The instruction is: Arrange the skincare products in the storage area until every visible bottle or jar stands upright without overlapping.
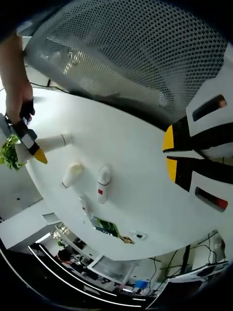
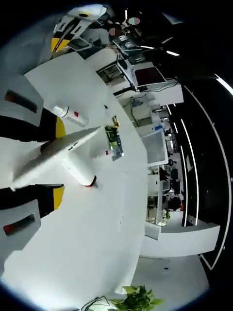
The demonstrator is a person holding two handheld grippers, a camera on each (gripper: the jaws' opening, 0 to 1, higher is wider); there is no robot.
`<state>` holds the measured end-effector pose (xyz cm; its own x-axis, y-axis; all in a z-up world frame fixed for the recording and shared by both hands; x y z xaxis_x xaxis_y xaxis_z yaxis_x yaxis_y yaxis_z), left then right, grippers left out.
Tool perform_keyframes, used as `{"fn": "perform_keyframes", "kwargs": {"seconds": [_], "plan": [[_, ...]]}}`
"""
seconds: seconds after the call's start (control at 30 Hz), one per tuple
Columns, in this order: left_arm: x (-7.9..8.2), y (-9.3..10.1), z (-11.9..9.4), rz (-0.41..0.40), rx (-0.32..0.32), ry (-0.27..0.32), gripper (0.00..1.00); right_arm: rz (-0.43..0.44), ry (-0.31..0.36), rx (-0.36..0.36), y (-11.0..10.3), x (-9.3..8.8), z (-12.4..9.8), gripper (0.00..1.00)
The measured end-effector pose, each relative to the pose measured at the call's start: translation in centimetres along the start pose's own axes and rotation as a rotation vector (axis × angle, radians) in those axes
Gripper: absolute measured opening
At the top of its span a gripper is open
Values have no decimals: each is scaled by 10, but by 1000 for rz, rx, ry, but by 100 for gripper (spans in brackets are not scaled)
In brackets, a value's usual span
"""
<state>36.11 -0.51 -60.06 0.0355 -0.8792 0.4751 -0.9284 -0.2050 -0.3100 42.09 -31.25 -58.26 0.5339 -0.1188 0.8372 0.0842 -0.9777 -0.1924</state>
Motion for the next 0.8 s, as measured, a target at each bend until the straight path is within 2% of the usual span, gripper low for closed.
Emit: {"fn": "perform_keyframes", "kwargs": {"seconds": [0.03,0.17,0.33,0.5,0.8], "plan": [[0,0,0,0,1,0,2,-21,-8,-27,2,0,-1,11],[0,-1,0,-3,4,1,2,-42,10,9,-2,1,-1,10],[0,0,0,0,1,2,2,-99,-8,52,-3,4,3,8],[0,1,0,3,-3,1,2,-105,-19,78,-1,8,5,6],[1,0,0,3,-1,8,2,-113,21,110,1,34,1,6]]}}
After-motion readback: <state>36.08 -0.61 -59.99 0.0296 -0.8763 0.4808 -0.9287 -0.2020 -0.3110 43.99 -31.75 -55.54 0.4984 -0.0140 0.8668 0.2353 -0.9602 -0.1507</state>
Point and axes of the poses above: the point that each gripper's makers call its tool centre point, and the gripper's own axes: z roughly forward along the fingers, y roughly to its right, x roughly out of its top, the point moved 6 cm from there along -z, roughly backward along the fingers, and after that the axes turned 6 degrees about z, right-handed, at the moved point
